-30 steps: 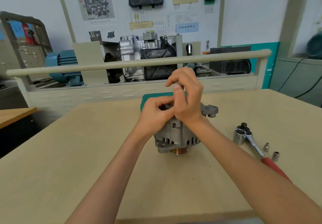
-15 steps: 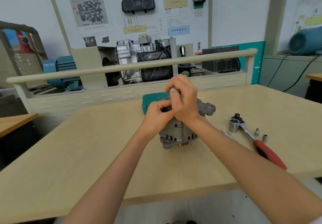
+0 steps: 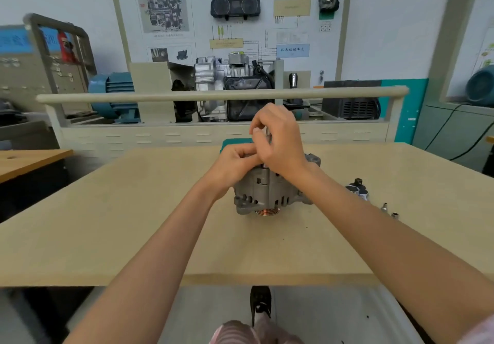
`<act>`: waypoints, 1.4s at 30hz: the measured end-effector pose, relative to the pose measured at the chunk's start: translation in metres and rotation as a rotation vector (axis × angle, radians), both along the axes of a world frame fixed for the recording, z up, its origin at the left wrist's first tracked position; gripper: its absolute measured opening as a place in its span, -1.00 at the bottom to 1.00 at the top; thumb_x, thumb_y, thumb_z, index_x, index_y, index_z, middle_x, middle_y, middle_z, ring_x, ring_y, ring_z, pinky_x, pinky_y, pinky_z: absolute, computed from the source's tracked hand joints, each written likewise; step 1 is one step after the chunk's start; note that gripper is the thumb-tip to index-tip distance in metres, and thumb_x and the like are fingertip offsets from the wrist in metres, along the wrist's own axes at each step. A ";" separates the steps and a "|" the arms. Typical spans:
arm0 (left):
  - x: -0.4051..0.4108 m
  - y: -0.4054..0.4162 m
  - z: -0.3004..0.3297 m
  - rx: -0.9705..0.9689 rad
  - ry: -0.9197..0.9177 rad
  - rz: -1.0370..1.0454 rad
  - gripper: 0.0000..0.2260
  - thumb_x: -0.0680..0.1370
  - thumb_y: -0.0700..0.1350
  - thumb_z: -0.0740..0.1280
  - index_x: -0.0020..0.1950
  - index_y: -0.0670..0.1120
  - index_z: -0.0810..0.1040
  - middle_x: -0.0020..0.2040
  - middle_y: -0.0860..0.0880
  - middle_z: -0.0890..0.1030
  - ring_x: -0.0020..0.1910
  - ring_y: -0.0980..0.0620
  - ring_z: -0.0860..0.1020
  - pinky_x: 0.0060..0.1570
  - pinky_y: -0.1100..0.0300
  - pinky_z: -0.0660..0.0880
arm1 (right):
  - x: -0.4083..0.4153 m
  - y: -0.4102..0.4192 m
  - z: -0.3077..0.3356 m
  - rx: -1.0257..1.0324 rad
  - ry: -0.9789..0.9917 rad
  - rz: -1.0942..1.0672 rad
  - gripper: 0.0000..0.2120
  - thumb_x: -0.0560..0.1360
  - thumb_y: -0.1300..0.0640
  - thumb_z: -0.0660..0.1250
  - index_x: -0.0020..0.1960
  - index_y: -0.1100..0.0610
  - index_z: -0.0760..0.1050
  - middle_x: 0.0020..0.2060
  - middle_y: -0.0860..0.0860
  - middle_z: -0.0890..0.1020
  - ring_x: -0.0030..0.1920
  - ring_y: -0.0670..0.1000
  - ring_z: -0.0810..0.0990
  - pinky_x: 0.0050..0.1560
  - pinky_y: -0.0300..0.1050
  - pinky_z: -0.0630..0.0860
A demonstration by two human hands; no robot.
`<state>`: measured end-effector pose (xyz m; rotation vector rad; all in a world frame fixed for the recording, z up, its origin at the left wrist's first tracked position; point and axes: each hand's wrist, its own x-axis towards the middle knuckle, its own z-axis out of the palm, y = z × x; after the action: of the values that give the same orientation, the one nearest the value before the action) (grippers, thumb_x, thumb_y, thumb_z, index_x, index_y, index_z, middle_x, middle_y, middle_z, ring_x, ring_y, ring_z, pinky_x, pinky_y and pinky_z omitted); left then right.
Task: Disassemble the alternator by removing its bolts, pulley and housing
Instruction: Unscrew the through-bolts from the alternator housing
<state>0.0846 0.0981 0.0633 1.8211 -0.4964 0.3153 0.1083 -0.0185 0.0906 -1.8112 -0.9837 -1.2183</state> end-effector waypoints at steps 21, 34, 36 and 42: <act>-0.011 -0.012 -0.004 -0.109 -0.011 0.028 -0.80 0.55 -0.14 0.33 -0.14 0.13 0.68 -0.14 0.11 0.70 -0.13 0.23 0.64 -0.25 0.48 0.46 | -0.016 -0.001 0.024 0.231 0.655 0.455 -0.57 0.52 0.27 0.08 -0.48 0.20 0.47 -0.54 -0.05 0.51 -0.44 -0.14 0.43 -0.25 -0.29 0.40; -0.010 -0.018 -0.006 -0.106 -0.015 0.198 -0.77 0.52 -0.30 0.31 -0.26 -0.02 0.56 -0.39 0.10 0.63 -0.36 0.21 0.57 -0.38 0.38 0.46 | -0.022 0.011 0.010 -0.216 0.195 -0.504 -0.75 0.49 0.07 0.16 -0.19 0.17 0.54 -0.20 0.06 0.57 -0.11 0.07 0.49 0.08 -0.02 0.36; -0.009 -0.019 -0.005 -0.059 -0.016 0.267 -0.75 0.55 -0.29 0.25 -0.23 0.02 0.49 -0.32 0.06 0.57 -0.33 0.18 0.48 -0.46 0.44 0.40 | -0.027 0.018 0.002 -0.291 0.150 -0.837 -0.69 0.47 -0.02 0.14 -0.01 0.18 0.49 -0.05 0.10 0.52 -0.03 0.12 0.44 0.05 0.01 0.28; -0.014 -0.020 -0.001 0.005 -0.025 0.251 -0.83 0.54 -0.23 0.27 -0.19 0.01 0.51 -0.28 0.09 0.59 -0.34 0.31 0.54 -0.41 0.44 0.42 | -0.029 0.017 0.009 -0.097 0.217 -0.477 -0.74 0.50 0.02 0.16 -0.11 0.20 0.51 -0.11 0.07 0.53 0.01 0.10 0.42 0.17 -0.03 0.23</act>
<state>0.0702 0.0785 0.0619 1.8884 -0.2855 0.5083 0.0794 -0.0012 0.0995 -2.2841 -0.5082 -1.2247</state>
